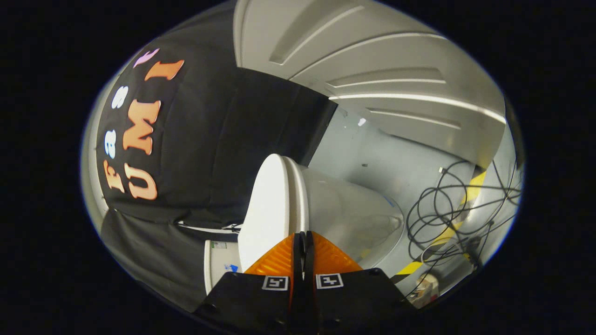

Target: Open the toilet lid.

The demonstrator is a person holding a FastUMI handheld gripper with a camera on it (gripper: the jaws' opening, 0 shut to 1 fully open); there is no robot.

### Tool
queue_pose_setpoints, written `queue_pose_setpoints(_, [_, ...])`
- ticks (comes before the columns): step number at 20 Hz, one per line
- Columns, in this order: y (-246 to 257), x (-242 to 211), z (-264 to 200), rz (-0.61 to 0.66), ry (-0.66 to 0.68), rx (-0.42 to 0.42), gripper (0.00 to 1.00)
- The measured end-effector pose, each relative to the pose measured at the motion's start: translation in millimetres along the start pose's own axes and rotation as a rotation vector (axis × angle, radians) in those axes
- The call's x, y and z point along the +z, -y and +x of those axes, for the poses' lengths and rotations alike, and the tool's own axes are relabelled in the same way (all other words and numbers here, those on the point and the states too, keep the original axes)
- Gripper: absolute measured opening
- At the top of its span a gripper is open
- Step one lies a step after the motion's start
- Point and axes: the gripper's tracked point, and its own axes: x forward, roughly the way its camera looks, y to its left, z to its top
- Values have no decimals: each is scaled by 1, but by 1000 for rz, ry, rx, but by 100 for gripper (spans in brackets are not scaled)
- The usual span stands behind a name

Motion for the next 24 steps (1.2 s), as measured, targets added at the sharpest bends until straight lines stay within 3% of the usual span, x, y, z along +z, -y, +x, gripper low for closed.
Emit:
queue_pose_setpoints(3, [-3,10,9,-104,82,-68,8])
queue_pose_setpoints(7, [-14,11,4,-74,84,-47,8])
queue_pose_setpoints(11, [-50,17,-13,-254,139,-30,8])
queue_pose_setpoints(18, [-158,22,-44,-520,261,59,8])
queue_pose_setpoints(24, [-228,6,-62,-789,306,5,7])
